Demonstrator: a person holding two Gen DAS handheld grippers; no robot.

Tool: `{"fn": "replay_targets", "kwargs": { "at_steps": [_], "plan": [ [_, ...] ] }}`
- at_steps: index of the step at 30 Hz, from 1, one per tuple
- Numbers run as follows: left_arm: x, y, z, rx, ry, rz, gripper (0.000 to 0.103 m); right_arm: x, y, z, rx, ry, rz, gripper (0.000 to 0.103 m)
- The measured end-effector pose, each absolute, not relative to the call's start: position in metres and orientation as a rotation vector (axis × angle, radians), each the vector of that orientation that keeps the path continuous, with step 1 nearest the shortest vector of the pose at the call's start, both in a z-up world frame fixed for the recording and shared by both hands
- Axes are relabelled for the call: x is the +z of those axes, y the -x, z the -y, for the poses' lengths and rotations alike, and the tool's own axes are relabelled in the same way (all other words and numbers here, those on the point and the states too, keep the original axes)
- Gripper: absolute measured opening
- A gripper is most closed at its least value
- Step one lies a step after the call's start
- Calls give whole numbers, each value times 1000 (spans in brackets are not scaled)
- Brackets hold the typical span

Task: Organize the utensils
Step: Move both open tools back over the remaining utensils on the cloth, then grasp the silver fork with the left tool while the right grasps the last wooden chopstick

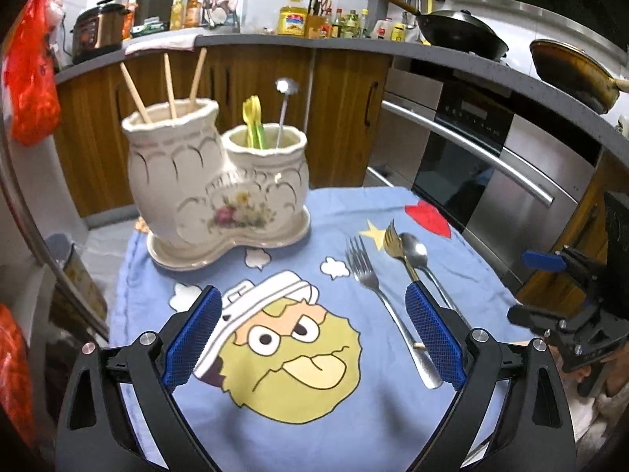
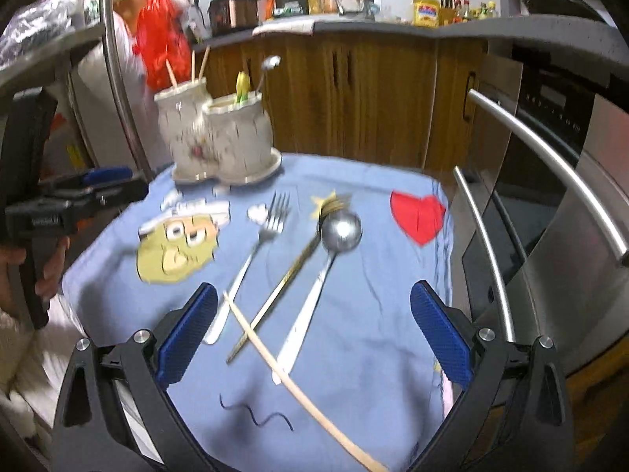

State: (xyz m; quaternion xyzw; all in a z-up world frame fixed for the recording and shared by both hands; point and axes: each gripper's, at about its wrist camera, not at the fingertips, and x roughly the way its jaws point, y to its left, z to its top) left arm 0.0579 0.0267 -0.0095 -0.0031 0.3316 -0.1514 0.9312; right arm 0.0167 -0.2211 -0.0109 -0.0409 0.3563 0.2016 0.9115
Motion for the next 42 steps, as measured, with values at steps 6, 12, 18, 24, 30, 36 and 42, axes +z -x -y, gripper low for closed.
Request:
{"fn": "replay_targets", "kwargs": {
  "at_steps": [6,12,18,24,30,36,42],
  "plan": [
    [-28,-65,-20,-308,-18,-742,94,-36,-12,213,466,124,-781,85],
    [-41,-69,-10,-331,-39,-798,94,-47,-8,200,530,167,-817,62],
    [-43,-70,-5,-352,-55,-804,94,-53,-8,187,559,235,-850,36],
    [-45,-73,-4,-361,-49,-818,94,-56,-7,179,575,292,-869,22],
    [-49,-75,-2,-368,-46,-834,94,-59,-8,175,576,312,-879,10],
    [-54,-75,11,-392,-56,-852,94,-52,-16,189,577,202,-861,5],
    [-58,-83,33,-386,-64,-884,89,-36,-28,221,538,-9,-765,5]
  ]
}}
